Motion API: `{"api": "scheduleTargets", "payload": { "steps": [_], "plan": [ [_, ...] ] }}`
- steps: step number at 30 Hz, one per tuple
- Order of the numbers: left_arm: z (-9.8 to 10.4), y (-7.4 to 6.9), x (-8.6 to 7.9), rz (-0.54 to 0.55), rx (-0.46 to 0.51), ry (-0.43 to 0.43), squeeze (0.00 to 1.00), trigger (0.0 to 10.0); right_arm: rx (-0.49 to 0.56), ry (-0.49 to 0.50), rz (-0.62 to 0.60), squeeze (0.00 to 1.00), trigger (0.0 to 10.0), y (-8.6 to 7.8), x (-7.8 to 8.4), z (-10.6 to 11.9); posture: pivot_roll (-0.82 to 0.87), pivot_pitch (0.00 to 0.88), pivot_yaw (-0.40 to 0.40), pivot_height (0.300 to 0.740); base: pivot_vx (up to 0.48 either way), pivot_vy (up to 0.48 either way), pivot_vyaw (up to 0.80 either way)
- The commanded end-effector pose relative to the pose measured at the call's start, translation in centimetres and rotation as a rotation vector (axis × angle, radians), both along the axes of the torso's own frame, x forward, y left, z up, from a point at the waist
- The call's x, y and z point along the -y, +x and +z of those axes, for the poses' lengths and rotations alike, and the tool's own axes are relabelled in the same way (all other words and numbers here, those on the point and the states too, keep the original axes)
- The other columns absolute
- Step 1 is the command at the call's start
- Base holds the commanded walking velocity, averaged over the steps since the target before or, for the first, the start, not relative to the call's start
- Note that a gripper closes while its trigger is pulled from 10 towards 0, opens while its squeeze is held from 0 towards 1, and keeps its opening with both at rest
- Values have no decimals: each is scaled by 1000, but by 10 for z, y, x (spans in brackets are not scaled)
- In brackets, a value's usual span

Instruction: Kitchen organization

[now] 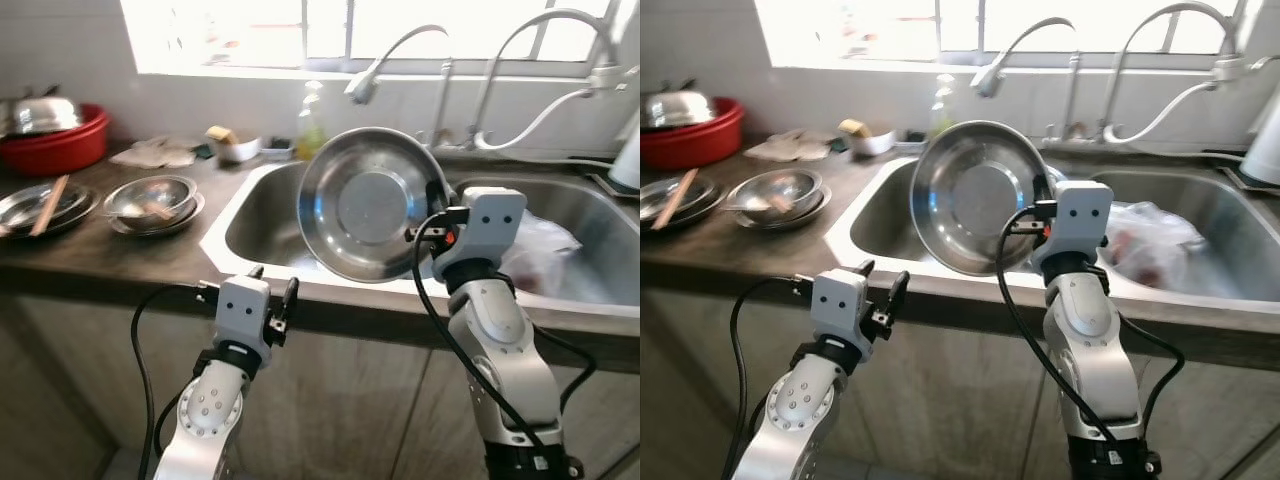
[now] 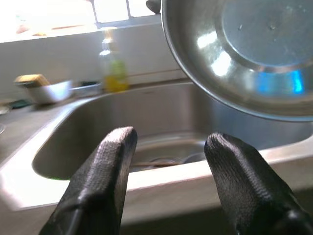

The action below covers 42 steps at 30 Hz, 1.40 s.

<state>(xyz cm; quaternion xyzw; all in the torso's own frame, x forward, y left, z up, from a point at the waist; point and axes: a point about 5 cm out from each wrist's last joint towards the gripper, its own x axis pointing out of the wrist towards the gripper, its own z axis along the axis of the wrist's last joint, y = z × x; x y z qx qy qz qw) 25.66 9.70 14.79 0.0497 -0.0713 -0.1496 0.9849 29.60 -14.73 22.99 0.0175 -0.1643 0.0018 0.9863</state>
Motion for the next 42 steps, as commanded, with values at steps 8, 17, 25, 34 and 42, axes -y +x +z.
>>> {"api": "scheduleTargets", "payload": {
  "steps": [8, 17, 25, 34, 42],
  "plan": [
    [3, 1, -2, 6, 15, 8, 0, 10000, 11, -5, 13, 0, 10000, 4, -2, 5, 29, 0, -36, 740, 480, 0, 0],
    [1, 1, -2, 10, 2, -2, 0, 10000, -90, -48, -2, 0, 10000, 13, 2, -7, 30, 0, -39, 740, 390, 0, 0],
    [-2, -2, -2, 15, -16, 2, 0, 10000, -281, -41, -6, 0, 10000, 29, 6, -24, 34, 0, -46, 740, 0, 0, 0],
    [-4, -7, -3, 15, -32, 2, 0, 10000, -503, 50, -43, 0, 10000, 52, 18, -44, 40, 15, -48, 740, 0, 0, 0],
    [-6, -16, -1, 10, -55, 3, 0, 10000, -668, 126, -189, 0, 10000, 72, 43, -67, 60, 56, -52, 740, 0, 0, 0]
  ]
}}
